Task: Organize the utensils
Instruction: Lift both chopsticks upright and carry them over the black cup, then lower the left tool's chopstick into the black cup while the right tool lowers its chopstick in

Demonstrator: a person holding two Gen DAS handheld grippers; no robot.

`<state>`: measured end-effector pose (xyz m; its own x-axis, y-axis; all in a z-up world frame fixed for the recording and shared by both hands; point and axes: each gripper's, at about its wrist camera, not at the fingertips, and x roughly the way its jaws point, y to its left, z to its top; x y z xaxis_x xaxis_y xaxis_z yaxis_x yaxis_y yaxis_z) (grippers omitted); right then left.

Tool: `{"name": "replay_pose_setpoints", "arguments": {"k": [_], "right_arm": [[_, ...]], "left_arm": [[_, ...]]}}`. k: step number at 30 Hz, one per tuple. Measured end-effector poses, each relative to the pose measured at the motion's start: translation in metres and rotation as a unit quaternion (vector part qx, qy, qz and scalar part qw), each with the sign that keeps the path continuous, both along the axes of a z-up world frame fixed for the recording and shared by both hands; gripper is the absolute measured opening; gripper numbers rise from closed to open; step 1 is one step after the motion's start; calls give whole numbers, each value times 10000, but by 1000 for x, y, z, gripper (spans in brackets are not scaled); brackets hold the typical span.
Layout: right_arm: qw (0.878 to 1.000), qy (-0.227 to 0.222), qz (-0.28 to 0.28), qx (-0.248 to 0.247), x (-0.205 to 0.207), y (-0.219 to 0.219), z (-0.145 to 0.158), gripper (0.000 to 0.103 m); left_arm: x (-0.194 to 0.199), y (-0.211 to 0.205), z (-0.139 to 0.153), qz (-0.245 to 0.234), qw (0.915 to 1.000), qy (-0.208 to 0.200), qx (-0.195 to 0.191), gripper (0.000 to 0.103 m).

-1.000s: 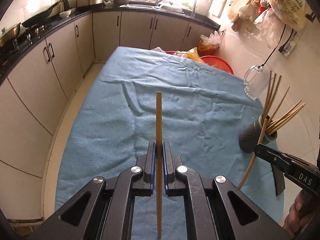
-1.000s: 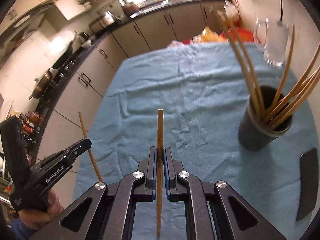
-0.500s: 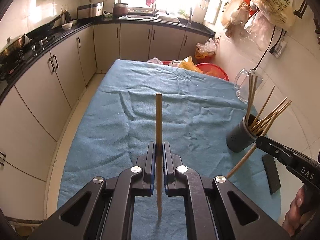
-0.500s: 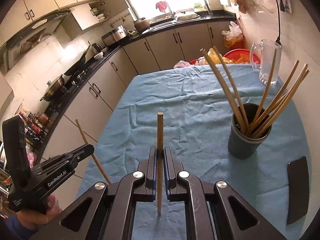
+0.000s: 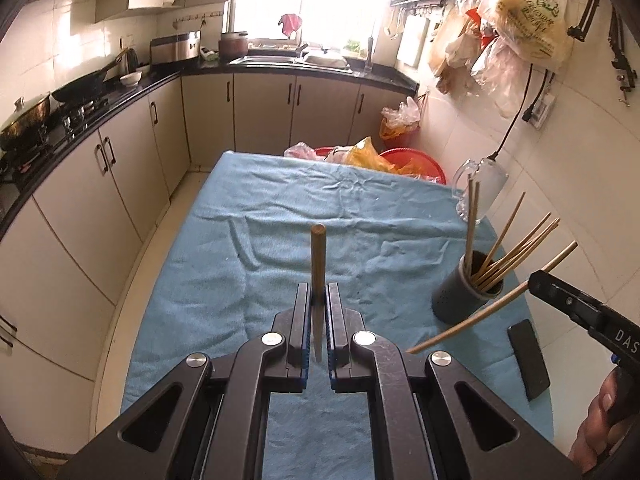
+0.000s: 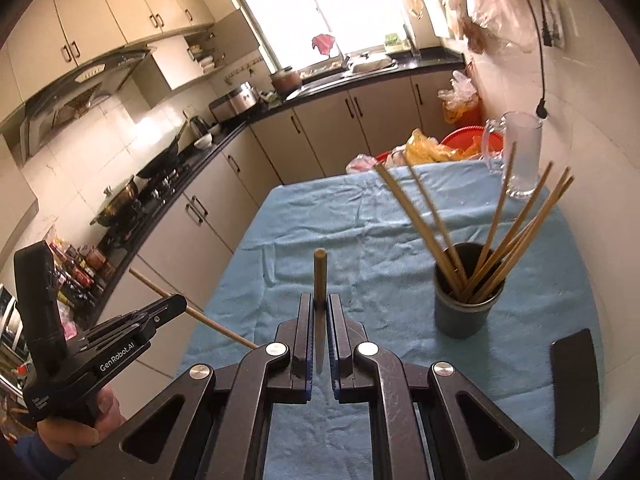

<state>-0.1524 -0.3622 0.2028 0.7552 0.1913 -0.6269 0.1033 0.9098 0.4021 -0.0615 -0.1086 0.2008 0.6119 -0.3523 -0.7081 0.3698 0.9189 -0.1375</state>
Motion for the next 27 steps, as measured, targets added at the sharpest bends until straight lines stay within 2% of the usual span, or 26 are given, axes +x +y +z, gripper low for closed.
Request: {"name": "replay_pose_setpoints", "arguments": {"k": [15, 27], "right_arm": [[9936, -444, -1014, 221, -63, -80, 44, 7], [9816, -850, -1706, 133, -97, -130, 83, 7]], "left_arm": [[-5, -59, 35, -673, 9971, -326, -116, 6], [-10, -111, 82, -1327, 9880, -711, -337, 6]]}}
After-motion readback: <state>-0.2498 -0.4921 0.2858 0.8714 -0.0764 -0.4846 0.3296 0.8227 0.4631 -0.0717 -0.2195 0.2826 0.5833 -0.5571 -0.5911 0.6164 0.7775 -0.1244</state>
